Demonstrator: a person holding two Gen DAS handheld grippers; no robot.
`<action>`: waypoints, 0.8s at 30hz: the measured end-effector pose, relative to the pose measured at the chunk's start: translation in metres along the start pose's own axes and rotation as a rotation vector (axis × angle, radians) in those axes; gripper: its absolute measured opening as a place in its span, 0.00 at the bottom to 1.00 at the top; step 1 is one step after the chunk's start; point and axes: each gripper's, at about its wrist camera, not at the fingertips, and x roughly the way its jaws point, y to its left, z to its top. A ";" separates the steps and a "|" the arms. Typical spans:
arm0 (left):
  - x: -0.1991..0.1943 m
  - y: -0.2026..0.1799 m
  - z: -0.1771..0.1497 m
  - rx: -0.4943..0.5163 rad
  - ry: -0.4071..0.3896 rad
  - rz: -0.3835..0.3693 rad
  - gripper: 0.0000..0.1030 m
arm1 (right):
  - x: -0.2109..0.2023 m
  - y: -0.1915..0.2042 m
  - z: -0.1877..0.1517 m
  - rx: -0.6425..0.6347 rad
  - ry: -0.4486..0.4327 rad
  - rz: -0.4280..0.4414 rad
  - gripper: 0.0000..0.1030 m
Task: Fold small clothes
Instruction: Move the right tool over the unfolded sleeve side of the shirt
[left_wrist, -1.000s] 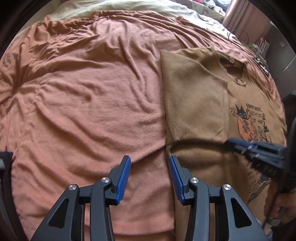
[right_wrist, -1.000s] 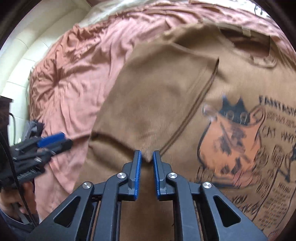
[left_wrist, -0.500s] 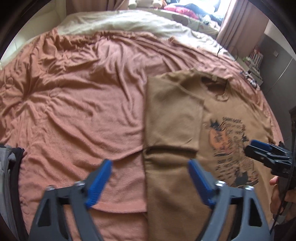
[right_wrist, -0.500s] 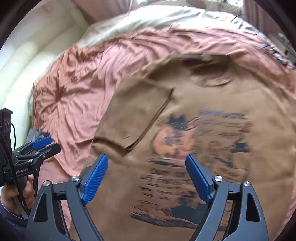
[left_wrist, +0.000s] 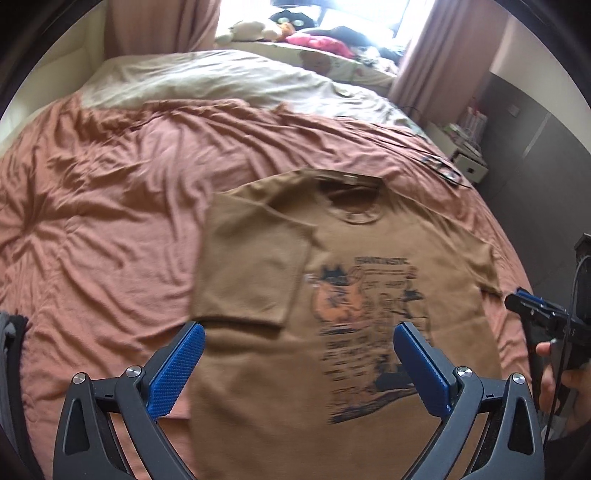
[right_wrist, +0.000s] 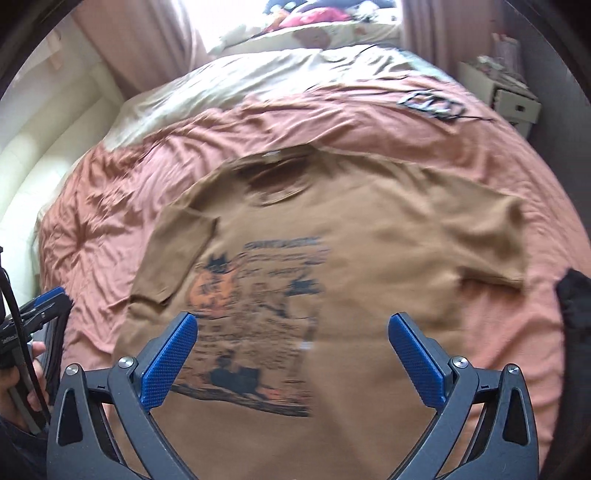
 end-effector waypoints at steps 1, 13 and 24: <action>0.001 -0.007 0.001 0.010 0.000 -0.005 1.00 | -0.007 -0.009 -0.001 0.007 -0.009 -0.007 1.00; 0.028 -0.109 0.017 0.134 -0.005 -0.087 1.00 | -0.063 -0.101 -0.012 0.075 -0.082 -0.075 0.89; 0.075 -0.170 0.038 0.157 0.003 -0.146 0.98 | -0.055 -0.187 -0.002 0.191 -0.057 -0.115 0.56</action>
